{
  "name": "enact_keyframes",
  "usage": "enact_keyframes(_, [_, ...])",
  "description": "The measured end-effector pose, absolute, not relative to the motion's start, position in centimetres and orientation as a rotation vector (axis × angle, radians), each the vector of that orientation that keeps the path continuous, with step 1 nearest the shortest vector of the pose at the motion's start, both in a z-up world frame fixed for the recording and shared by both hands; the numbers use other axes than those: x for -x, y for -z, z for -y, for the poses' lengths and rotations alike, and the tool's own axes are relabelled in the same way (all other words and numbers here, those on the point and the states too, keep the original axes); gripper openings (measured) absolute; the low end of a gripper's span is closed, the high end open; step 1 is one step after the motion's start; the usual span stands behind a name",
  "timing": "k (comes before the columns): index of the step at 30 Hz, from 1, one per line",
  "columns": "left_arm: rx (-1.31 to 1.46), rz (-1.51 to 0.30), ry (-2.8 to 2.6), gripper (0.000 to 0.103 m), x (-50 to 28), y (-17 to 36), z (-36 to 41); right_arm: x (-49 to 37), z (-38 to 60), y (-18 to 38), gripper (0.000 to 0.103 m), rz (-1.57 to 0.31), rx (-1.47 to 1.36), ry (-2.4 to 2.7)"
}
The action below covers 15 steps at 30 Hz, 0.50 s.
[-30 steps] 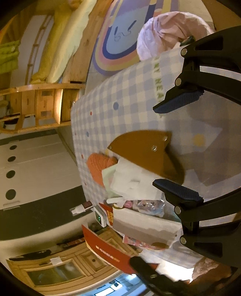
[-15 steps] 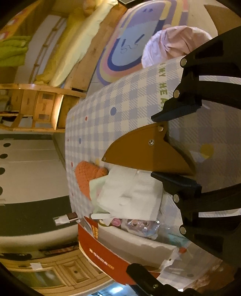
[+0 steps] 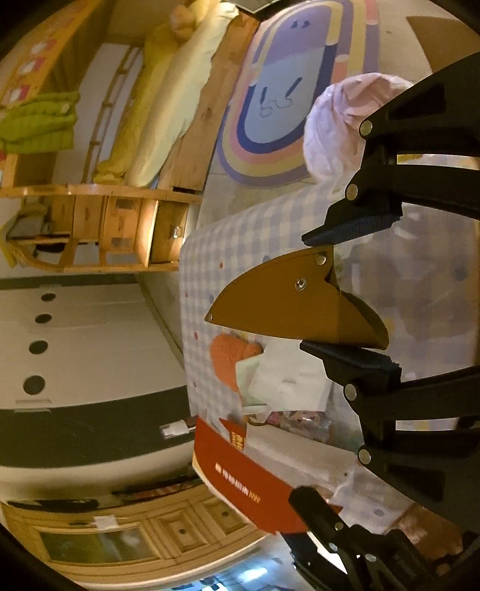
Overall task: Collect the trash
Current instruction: 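Carry the red box and brown cardboard over to the white trash bag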
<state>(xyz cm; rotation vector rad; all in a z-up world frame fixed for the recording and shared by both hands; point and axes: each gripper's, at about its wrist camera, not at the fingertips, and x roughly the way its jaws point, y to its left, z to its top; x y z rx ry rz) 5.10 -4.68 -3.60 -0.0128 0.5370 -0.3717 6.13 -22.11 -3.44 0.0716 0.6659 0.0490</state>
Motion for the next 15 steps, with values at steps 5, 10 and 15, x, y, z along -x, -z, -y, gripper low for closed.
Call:
enact_keyframes(5, [-0.011,-0.540,0.485,0.063,-4.6,2.8,9.9,-3.9,25.4,2.9,0.051,-0.650,-0.109,0.003])
enact_keyframes(10, [-0.058,-0.540,0.591,0.063,-4.3,2.9,15.9,-1.8,30.6,2.7,0.051,-0.633,-0.160,0.109])
enact_keyframes(15, [-0.089,-0.567,0.676,0.063,-4.9,3.5,21.2,-0.1,35.8,3.4,0.051,-0.632,-0.207,0.219])
